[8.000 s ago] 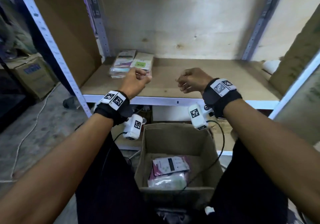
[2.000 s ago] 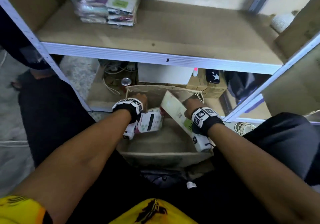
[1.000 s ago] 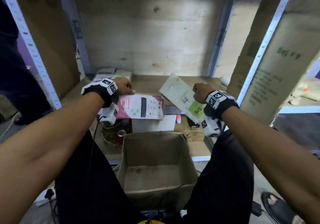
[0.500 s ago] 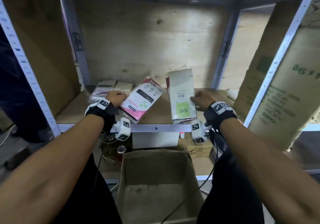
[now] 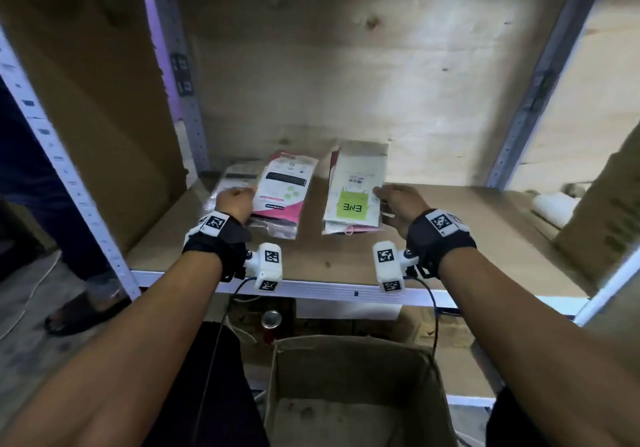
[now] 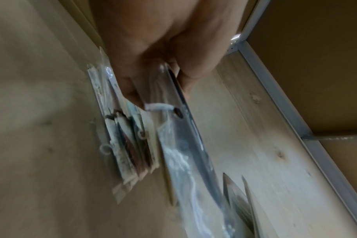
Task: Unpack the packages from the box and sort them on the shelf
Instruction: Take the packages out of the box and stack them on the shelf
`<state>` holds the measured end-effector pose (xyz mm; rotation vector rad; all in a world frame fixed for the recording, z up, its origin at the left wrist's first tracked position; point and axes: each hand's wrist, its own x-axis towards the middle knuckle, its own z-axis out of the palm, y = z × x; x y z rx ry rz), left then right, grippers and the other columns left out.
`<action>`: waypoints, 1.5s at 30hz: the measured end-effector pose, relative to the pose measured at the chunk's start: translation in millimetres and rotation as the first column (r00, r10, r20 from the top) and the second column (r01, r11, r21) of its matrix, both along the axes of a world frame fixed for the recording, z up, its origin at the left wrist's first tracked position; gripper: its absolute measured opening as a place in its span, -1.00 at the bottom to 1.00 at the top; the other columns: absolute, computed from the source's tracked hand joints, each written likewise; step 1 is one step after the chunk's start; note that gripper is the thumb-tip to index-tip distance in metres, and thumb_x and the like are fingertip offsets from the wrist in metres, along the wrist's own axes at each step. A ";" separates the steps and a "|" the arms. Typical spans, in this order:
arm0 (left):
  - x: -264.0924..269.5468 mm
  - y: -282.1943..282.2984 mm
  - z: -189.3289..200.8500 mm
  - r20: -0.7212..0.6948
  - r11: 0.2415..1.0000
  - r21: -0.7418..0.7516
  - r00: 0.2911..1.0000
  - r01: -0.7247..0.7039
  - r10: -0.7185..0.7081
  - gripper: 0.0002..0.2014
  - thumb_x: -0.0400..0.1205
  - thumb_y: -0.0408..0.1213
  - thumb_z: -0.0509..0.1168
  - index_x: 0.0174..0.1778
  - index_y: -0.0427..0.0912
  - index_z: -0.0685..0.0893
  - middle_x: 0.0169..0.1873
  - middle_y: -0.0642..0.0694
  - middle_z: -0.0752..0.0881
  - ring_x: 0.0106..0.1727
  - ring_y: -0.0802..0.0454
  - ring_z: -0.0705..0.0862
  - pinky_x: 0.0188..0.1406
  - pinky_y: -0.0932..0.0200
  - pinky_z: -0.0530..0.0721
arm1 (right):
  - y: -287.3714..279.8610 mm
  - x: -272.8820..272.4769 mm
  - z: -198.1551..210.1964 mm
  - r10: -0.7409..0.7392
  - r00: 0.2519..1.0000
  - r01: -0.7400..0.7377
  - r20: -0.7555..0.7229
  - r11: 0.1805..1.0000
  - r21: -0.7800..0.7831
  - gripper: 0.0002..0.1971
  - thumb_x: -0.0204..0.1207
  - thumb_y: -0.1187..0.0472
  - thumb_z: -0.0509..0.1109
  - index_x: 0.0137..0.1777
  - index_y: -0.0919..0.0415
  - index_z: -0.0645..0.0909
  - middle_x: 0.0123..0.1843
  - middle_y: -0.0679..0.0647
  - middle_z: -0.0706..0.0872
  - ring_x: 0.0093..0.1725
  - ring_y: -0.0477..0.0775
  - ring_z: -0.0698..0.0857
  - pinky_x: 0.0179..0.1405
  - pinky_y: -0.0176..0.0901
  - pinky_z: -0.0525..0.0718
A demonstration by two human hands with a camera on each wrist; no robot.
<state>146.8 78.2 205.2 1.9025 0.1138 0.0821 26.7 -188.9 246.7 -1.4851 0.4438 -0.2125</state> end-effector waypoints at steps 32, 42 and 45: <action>113.8 78.0 -11.0 -0.048 0.868 0.485 0.988 -0.106 0.147 -0.45 0.79 0.03 0.03 0.28 -0.37 0.70 0.29 -0.39 0.68 0.29 -0.35 0.64 0.34 -0.05 0.54 | 96.7 222.1 -52.0 0.071 0.952 -0.246 -0.297 0.755 -0.608 -0.54 0.55 -0.20 0.36 -0.37 0.16 0.49 -0.33 0.05 0.67 -0.34 0.13 0.63 -0.37 -0.17 0.50; 89.1 84.0 11.1 -0.052 0.866 0.496 0.998 0.059 -0.038 -0.32 0.76 0.17 -0.01 0.52 -0.37 0.49 0.53 -0.41 0.46 0.54 -0.32 0.45 0.53 -0.03 0.34 | 85.2 189.4 -53.5 0.144 0.947 -0.281 -0.286 0.804 -0.524 -0.69 0.47 0.04 0.56 -0.02 0.27 0.65 -0.29 0.10 0.66 -0.34 0.15 0.62 -0.46 -0.16 0.48; 72.5 79.1 24.6 0.020 0.828 0.559 0.999 0.031 -0.051 -0.31 0.74 0.20 0.01 0.52 -0.34 0.49 0.48 -0.40 0.53 0.48 -0.34 0.52 0.46 -0.06 0.42 | 72.4 162.8 -46.6 0.169 0.961 -0.249 -0.220 0.878 -0.410 -0.77 0.53 0.21 0.52 -0.26 0.30 0.59 -0.48 0.14 0.53 -0.69 -0.03 0.42 -0.59 -0.23 0.35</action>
